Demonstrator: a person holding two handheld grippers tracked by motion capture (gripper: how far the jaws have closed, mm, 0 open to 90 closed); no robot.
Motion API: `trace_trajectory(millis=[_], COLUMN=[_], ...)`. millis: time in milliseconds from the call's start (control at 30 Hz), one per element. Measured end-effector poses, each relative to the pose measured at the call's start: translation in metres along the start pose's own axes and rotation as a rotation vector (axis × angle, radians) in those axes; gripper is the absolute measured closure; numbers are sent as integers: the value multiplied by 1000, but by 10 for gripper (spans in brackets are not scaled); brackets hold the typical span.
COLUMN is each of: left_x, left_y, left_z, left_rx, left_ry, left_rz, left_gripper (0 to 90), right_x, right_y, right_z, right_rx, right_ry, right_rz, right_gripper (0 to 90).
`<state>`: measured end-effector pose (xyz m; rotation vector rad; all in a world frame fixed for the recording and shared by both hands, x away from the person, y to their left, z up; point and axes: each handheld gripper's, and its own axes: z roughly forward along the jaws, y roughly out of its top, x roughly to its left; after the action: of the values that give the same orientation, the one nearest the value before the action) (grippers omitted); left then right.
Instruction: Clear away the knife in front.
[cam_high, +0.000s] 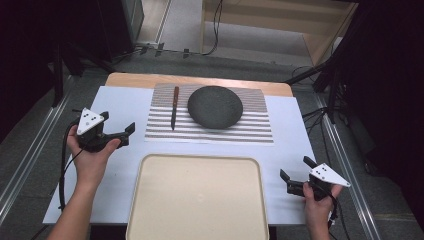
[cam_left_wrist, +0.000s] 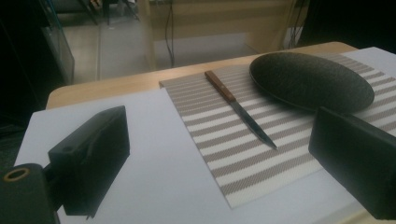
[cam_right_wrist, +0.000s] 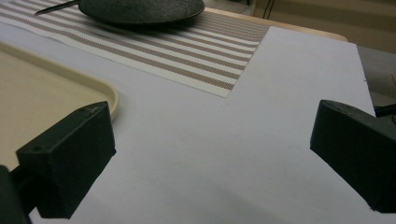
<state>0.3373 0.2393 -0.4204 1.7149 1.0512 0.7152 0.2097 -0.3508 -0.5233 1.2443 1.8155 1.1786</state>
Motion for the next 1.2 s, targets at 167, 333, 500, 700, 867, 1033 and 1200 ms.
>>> trace_trajectory(millis=[167,333,500,700,867,1033,1200], left_x=[-5,-10,-20,-29,-33,-36,-37], left_y=[11,18,28,34,41,51,58], left_z=[19,35,58,80,100,124,140], left_rx=[24,51,86,129,163,205,243], left_ry=[0,-13,-22,-30,-60,-70,-69], left_rz=[3,0,3,9,-2,-1,-7], left_gripper=[93,137,188,264,314,362,376], right_x=[0,0,0,-1,-1,-1,-1], right_y=[0,0,0,0,0,0,0], right_z=[0,0,0,0,0,1,1], right_rx=[0,0,1,-2,-2,0,2], right_ry=[2,2,1,-2,-2,-4,-4], right_rz=[0,-2,-2,2,5,4,1], right_gripper=[0,0,0,0,0,0,0])
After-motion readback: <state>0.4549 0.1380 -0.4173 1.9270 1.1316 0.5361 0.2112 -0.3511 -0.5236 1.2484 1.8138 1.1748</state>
